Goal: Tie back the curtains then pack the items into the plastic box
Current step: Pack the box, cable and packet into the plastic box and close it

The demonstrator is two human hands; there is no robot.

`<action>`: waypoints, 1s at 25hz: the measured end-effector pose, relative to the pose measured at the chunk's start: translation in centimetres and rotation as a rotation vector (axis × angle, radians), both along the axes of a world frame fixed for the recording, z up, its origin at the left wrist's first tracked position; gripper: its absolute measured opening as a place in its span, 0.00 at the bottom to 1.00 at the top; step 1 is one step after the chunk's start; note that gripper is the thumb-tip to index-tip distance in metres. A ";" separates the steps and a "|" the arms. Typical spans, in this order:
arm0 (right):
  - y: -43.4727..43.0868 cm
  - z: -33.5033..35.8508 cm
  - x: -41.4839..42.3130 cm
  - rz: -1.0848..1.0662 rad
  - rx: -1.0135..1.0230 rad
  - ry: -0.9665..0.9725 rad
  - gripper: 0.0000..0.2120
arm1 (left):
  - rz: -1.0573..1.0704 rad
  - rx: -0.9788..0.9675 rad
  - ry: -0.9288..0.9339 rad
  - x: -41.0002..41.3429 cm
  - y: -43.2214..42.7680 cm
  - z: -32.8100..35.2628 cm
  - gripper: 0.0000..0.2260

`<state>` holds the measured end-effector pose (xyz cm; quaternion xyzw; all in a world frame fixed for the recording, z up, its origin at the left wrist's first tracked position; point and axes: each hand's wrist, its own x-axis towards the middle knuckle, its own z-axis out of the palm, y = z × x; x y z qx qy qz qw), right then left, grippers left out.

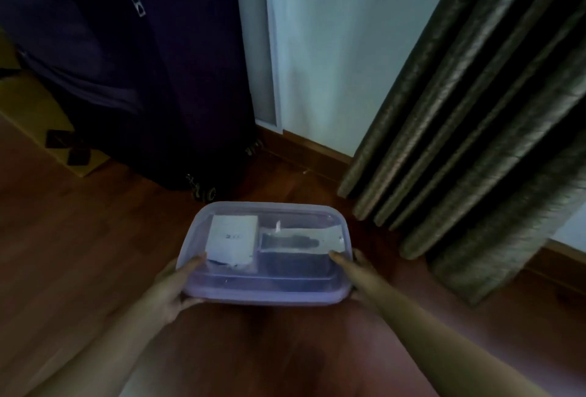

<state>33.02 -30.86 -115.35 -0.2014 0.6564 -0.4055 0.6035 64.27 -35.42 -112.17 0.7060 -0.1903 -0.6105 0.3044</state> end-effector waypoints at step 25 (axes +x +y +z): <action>-3.5 -4.5 0.9 -0.357 -0.128 -0.051 0.23 | -0.030 -0.267 0.273 -10.4 -10.6 0.1 0.12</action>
